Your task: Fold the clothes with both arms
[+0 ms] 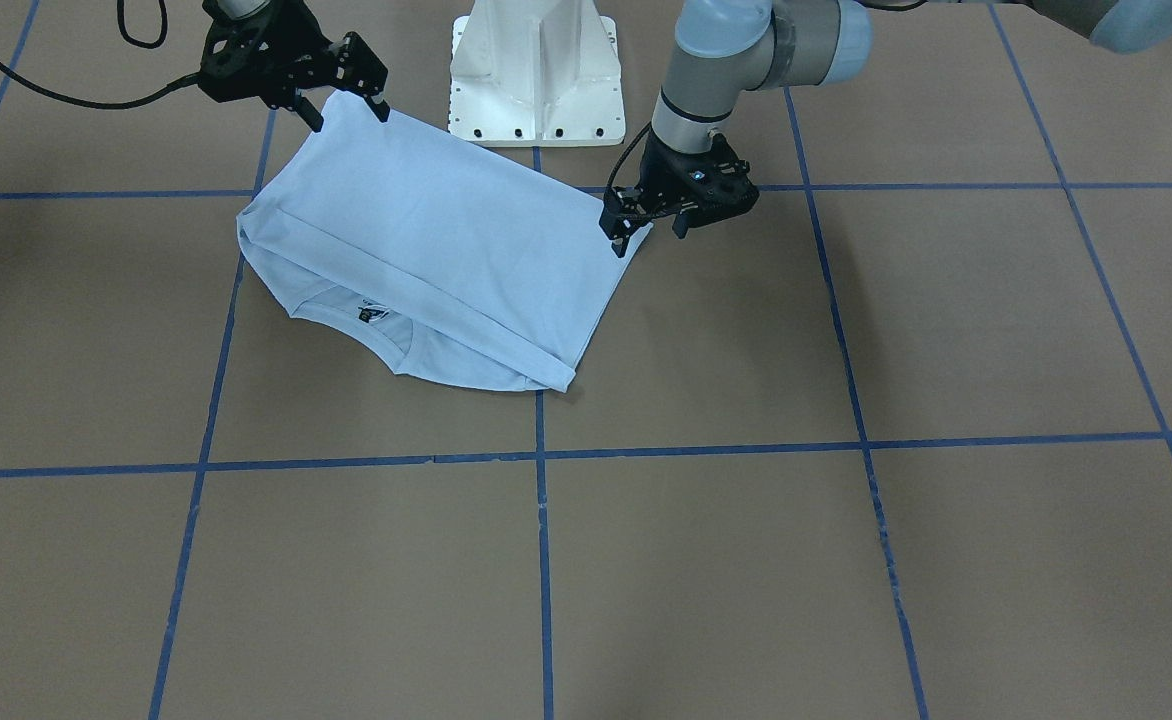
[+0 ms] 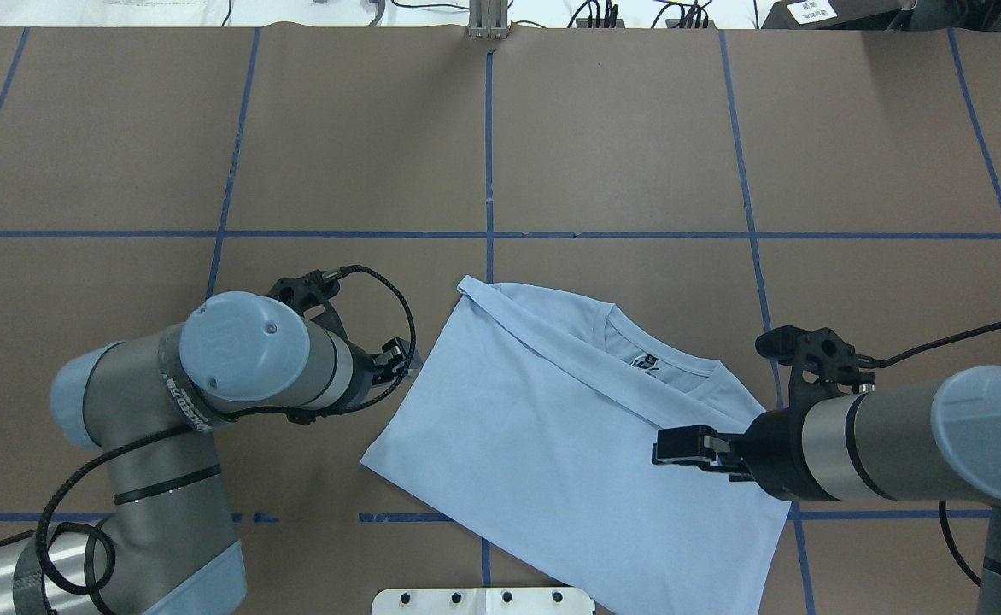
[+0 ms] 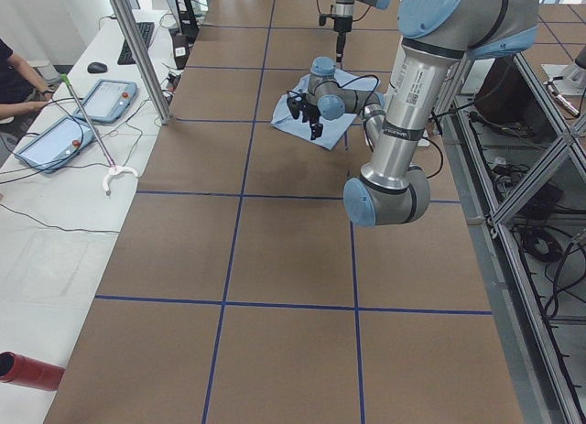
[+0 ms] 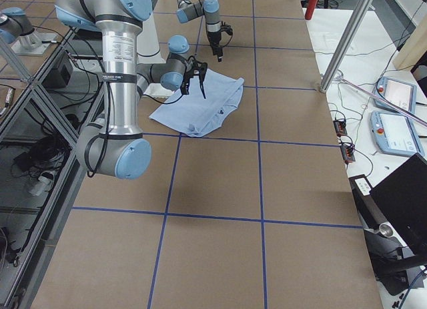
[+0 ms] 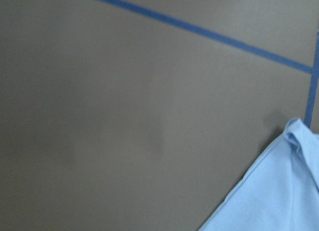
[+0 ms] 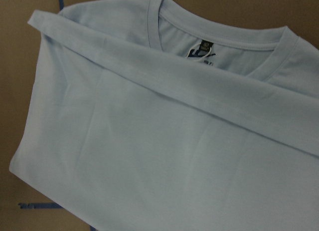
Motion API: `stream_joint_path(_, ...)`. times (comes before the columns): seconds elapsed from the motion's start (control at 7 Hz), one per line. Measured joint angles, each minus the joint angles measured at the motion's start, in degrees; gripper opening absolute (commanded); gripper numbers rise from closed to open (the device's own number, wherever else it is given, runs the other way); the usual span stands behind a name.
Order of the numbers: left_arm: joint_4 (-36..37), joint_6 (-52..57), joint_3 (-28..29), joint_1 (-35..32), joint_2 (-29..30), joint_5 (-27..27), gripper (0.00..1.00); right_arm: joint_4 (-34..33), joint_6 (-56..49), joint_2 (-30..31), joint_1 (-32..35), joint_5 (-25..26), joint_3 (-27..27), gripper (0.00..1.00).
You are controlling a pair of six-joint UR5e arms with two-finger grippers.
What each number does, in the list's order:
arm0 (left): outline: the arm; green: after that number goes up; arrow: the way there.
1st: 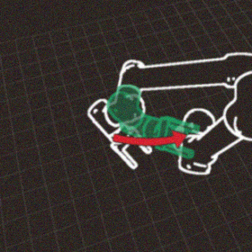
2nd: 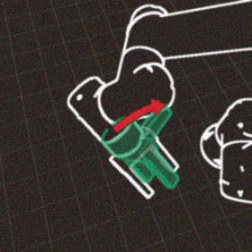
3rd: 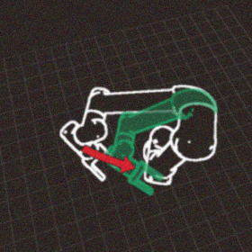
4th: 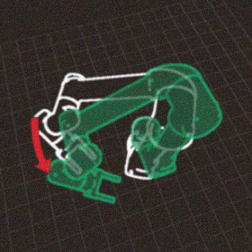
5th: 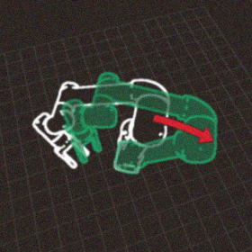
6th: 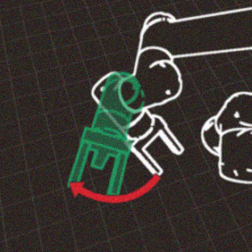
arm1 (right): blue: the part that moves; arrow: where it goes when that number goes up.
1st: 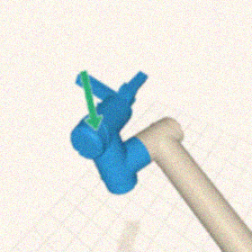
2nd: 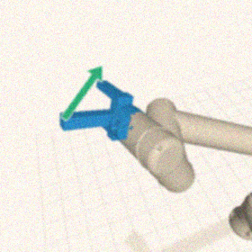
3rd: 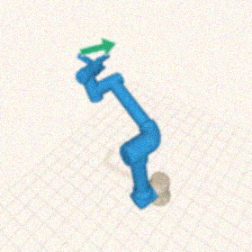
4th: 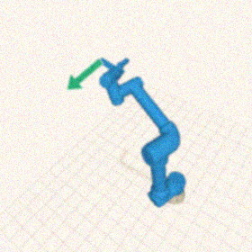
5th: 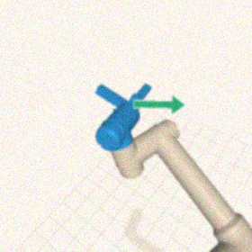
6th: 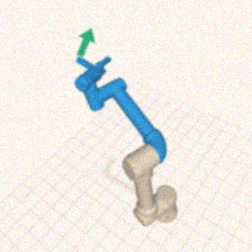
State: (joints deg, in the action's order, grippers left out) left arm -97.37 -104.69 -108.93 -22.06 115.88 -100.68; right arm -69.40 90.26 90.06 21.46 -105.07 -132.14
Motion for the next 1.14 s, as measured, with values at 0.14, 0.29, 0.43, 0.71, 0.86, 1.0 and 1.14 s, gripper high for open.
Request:
stream_joint_path(0.14,0.0,-5.4,0.6,1.7,-0.2,0.1,0.93,0.0,-0.2,-0.8,1.4,0.2,0.8,1.0)
stream_joint_path(0.29,0.0,-8.1,1.5,2.6,-0.4,0.4,0.9,0.0,-0.2,-1.5,1.9,0.3,1.5,1.0)
stream_joint_path(0.43,0.0,-9.6,2.4,3.2,-0.7,1.3,0.87,0.0,-0.3,-1.8,2.1,0.4,1.8,1.0)
stream_joint_path(0.71,0.1,-10.9,2.9,4.6,-1.1,2.3,0.87,0.0,-0.3,-2.0,2.3,0.4,2.1,1.0)
stream_joint_path(0.86,0.1,-11.2,2.9,5.4,-1.1,2.3,0.87,0.0,-0.3,-2.0,2.4,0.3,2.3,1.0)
stream_joint_path(1.0,0.1,-11.8,2.9,6.2,-1.0,2.3,0.81,0.0,-0.3,-2.0,2.5,0.3,2.3,1.0)
stream_joint_path(1.14,0.1,-12.6,2.9,7.2,-1.0,2.3,0.77,0.0,-0.3,-2.1,2.5,0.3,2.3,1.0)
